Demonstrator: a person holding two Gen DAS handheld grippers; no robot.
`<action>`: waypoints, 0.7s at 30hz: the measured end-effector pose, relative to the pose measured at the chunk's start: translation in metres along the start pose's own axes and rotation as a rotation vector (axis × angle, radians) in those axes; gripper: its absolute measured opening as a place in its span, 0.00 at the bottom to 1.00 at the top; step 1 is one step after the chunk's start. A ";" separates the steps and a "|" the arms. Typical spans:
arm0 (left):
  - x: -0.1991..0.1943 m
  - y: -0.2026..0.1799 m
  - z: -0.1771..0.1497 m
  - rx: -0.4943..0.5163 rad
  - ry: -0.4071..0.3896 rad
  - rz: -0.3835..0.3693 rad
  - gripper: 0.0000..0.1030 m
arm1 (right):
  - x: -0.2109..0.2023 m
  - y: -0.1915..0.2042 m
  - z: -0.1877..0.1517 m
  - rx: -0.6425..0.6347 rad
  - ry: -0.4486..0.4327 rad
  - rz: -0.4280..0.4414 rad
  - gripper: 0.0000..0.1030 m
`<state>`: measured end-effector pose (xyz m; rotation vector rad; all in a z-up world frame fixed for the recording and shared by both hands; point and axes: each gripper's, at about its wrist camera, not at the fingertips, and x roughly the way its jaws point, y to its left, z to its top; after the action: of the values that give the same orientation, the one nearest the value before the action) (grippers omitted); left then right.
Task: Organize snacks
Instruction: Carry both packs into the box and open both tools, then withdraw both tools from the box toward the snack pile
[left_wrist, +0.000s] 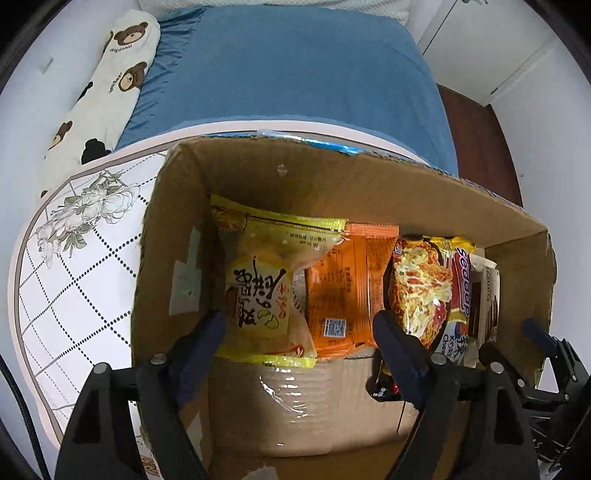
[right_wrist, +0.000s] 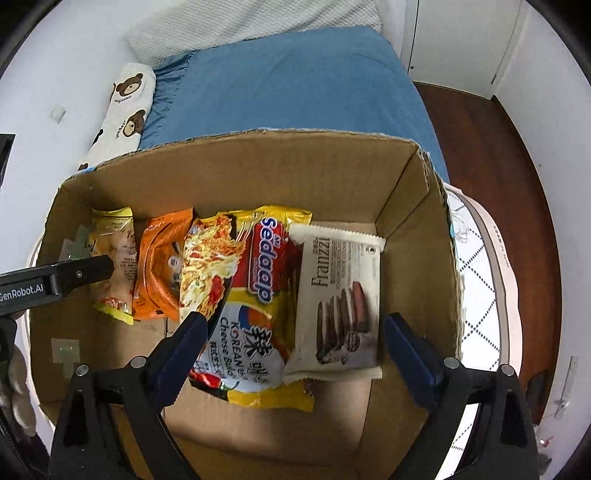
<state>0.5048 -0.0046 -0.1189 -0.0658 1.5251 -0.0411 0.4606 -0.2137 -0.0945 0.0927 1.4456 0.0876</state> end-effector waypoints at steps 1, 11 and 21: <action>-0.003 -0.001 -0.003 -0.001 -0.003 -0.001 0.80 | -0.001 0.001 -0.003 0.002 0.001 0.003 0.95; -0.042 -0.001 -0.054 0.024 -0.099 -0.004 0.80 | -0.023 0.006 -0.034 0.000 -0.020 -0.022 0.95; -0.106 0.000 -0.105 0.050 -0.261 -0.003 0.80 | -0.085 0.020 -0.071 -0.024 -0.133 -0.022 0.95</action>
<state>0.3955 0.0005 -0.0182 -0.0319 1.2629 -0.0707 0.3792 -0.2025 -0.0169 0.0618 1.3123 0.0799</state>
